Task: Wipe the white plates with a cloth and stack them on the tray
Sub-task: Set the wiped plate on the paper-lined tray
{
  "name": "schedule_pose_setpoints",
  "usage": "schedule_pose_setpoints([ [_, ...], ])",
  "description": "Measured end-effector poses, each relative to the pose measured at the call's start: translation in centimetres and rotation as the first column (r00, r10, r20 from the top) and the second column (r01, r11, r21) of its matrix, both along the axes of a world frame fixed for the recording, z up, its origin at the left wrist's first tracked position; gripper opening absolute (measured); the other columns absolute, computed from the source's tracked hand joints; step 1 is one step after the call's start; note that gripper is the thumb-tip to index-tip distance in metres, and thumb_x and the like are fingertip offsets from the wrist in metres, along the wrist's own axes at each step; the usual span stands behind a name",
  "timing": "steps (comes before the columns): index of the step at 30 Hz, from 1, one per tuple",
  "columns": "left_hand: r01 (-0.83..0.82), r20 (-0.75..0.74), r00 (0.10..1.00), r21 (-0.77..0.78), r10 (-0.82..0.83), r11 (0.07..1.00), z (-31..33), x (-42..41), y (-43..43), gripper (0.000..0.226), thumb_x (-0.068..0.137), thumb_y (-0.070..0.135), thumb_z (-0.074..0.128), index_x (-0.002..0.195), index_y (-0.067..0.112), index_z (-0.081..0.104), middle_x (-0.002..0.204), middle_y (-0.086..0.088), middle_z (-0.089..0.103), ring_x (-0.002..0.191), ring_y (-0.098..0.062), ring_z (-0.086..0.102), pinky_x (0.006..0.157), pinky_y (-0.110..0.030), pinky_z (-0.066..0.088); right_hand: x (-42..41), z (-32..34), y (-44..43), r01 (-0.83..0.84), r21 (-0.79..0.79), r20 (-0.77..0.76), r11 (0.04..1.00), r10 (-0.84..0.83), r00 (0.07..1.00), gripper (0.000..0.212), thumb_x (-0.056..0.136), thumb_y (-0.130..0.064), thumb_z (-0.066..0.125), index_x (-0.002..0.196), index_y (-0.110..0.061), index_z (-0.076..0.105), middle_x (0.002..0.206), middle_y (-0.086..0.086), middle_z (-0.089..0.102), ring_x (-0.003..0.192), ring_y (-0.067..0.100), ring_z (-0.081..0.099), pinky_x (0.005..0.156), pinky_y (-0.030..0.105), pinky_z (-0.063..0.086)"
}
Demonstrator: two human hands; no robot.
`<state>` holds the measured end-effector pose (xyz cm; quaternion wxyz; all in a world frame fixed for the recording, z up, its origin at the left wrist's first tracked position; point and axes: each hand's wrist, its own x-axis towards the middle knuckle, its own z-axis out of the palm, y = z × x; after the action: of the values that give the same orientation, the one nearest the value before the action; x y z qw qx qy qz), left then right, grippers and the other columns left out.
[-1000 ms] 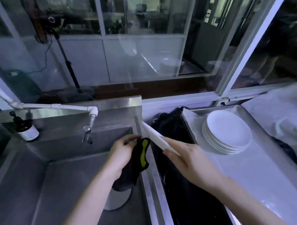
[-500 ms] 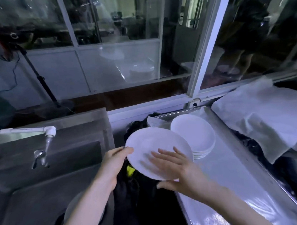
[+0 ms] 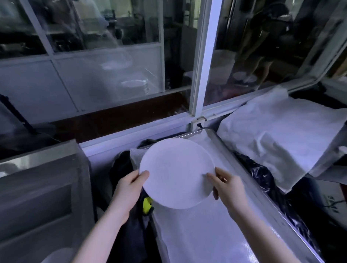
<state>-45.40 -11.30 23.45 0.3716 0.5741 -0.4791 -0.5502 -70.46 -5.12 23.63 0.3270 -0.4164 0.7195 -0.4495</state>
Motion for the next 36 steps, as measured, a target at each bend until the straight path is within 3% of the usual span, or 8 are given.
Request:
schedule_pose_setpoints([
  [6, 0.237, 0.159, 0.958, 0.032, -0.239, 0.971, -0.8, -2.6, -3.4, 0.039, 0.095, 0.023, 0.059, 0.095, 0.062, 0.067, 0.105, 0.032, 0.069, 0.098, 0.013, 0.063, 0.081, -0.015, 0.044, -3.6, -2.1, -4.0, 0.023, 0.057, -0.053, 0.998, -0.020, 0.998, 0.044, 0.087, -0.014, 0.065, 0.059, -0.010, 0.032, 0.051, 0.004, 0.033, 0.051, 0.020, 0.031, 0.052, 0.031, 0.023],
  [14, 0.190, 0.311, 0.926, 0.100, -0.212, 0.977, -3.6, -5.4, -5.4, 0.042, 0.092, 0.025, 0.057, 0.128, 0.048, 0.056, 0.111, 0.017, 0.068, 0.108, -0.010, 0.061, 0.098, -0.031, 0.047, -5.1, -5.5, -7.0, 0.038, 0.084, -0.273, 0.996, -0.013, 0.962, 0.049, 0.092, -0.019, 0.065, 0.059, -0.021, 0.028, 0.064, -0.001, 0.037, 0.059, 0.017, 0.035, 0.054, 0.027, 0.027],
  [19, 0.199, 0.396, 0.890, 0.113, -0.228, 0.973, -4.7, -5.5, -6.5, 0.043, 0.091, 0.026, 0.056, 0.129, 0.045, 0.056, 0.111, 0.024, 0.065, 0.108, -0.006, 0.059, 0.085, -0.025, 0.043, -5.1, -7.5, -7.1, 0.053, 0.110, -0.300, 0.993, -0.017, 0.954, 0.043, 0.094, -0.021, 0.063, 0.061, -0.028, 0.037, 0.075, -0.001, 0.042, 0.065, 0.013, 0.041, 0.057, 0.026, 0.028],
  [22, 0.202, 0.469, 0.849, 0.143, -0.245, 0.969, -5.2, -5.4, -6.5, 0.051, 0.092, 0.031, 0.056, 0.138, 0.050, 0.045, 0.118, 0.018, 0.058, 0.106, -0.009, 0.051, 0.087, -0.026, 0.037, -4.9, -8.8, -6.5, 0.041, 0.114, -0.284, 0.993, -0.007, 0.959, 0.026, 0.096, -0.024, 0.062, 0.073, -0.020, 0.051, 0.080, -0.001, 0.043, 0.068, 0.014, 0.045, 0.058, 0.014, 0.029],
  [24, 0.195, 0.481, 0.843, 0.145, -0.242, 0.970, -5.5, -5.4, -6.5, 0.054, 0.092, 0.033, 0.056, 0.141, 0.051, 0.041, 0.124, 0.014, 0.057, 0.105, -0.008, 0.048, 0.087, -0.025, 0.035, -4.7, -9.4, -6.3, 0.051, 0.103, -0.284, 0.993, -0.020, 0.959, 0.012, 0.097, -0.027, 0.061, 0.089, -0.018, 0.063, 0.083, -0.002, 0.043, 0.074, 0.020, 0.047, 0.062, 0.021, 0.034],
  [28, 0.185, 0.470, 0.851, 0.150, -0.235, 0.971, -5.6, -5.3, -6.5, 0.058, 0.092, 0.035, 0.057, 0.145, 0.050, 0.037, 0.139, 0.010, 0.054, 0.111, -0.009, 0.047, 0.090, -0.026, 0.036, -4.5, -9.8, -6.1, 0.064, 0.144, -0.277, 0.987, -0.022, 0.961, 0.036, 0.098, -0.037, 0.058, 0.132, -0.028, 0.061, 0.093, 0.001, 0.046, 0.082, 0.018, 0.052, 0.073, 0.030, 0.038],
  [32, 0.166, 0.401, 0.886, 0.191, -0.232, 0.967, -5.2, -4.5, -5.5, 0.071, 0.090, 0.047, 0.063, 0.153, 0.038, 0.029, 0.155, 0.007, 0.038, 0.141, -0.015, 0.037, 0.110, -0.032, 0.033, -5.0, -9.6, -6.0, 0.054, 0.211, -0.244, 0.976, -0.001, 0.970, 0.050, 0.098, -0.047, 0.054, 0.146, -0.037, 0.047, 0.104, 0.002, 0.047, 0.086, 0.017, 0.053, 0.078, 0.031, 0.040],
  [36, 0.081, 0.336, 0.932, 0.178, -0.138, 0.981, -4.1, -1.7, -3.0, 0.068, 0.086, 0.046, 0.070, 0.147, 0.037, 0.040, 0.144, 0.007, 0.048, 0.128, -0.002, 0.046, 0.098, -0.021, 0.034, -4.7, -8.7, -5.6, 0.117, 0.205, -0.257, 0.972, -0.062, 0.964, 0.053, 0.100, -0.045, 0.051, 0.151, -0.033, 0.042, 0.114, 0.004, 0.045, 0.088, 0.019, 0.055, 0.083, 0.033, 0.045],
])
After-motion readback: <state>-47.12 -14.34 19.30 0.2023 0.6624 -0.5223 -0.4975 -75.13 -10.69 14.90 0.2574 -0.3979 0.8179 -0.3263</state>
